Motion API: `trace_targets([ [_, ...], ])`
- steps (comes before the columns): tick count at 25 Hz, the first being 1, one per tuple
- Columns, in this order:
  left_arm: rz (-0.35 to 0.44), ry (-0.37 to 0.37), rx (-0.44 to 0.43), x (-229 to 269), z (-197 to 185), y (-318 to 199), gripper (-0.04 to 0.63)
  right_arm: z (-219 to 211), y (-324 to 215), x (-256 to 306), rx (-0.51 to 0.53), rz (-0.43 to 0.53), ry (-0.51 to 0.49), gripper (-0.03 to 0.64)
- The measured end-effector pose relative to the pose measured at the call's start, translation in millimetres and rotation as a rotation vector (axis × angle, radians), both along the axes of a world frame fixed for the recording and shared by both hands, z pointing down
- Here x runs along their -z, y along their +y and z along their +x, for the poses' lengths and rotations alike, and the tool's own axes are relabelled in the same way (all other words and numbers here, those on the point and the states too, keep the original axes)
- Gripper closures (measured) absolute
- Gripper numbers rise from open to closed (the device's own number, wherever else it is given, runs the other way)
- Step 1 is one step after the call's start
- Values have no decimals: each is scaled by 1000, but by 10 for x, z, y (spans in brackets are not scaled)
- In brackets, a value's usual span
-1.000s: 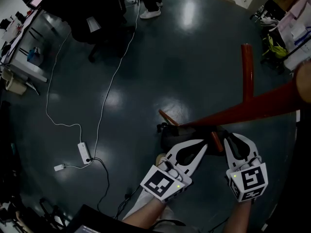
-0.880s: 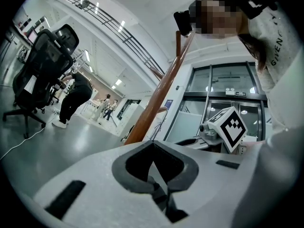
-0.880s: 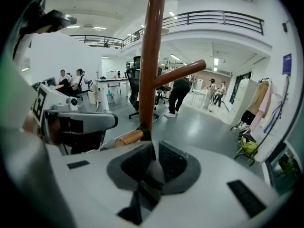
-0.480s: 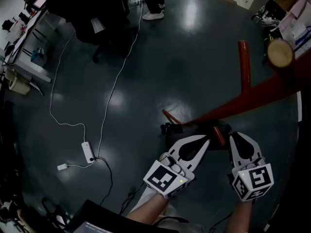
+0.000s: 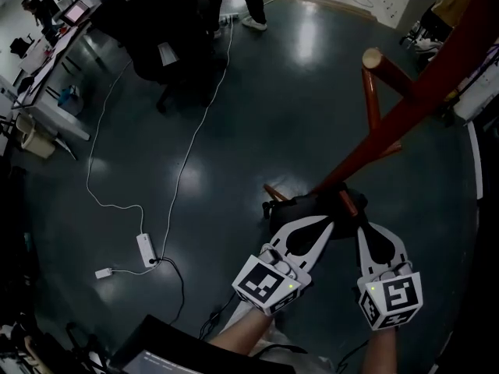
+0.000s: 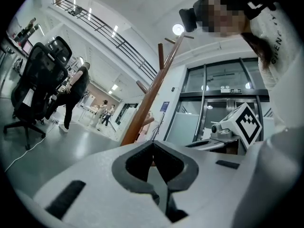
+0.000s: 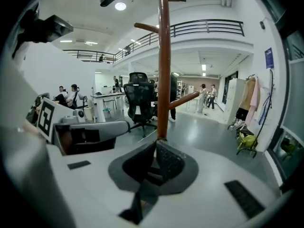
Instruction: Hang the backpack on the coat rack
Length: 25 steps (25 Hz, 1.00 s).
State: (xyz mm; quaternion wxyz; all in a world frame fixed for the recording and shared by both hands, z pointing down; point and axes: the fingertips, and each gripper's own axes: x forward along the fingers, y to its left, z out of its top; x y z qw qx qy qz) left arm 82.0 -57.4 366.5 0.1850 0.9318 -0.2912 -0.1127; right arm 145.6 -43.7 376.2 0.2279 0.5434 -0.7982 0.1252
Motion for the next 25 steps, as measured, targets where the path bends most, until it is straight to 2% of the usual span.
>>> trace_targets([
  [6,7,1,13,217,-104,244,584,-301,344,199,65,29,-27,586],
  [9,41,-11,2,268,-127,379,584,-404,468,351,79,57,-35,586],
  [25,99,-9,4,719,-175,801,584,-418,859,864,54,158,-51,588],
])
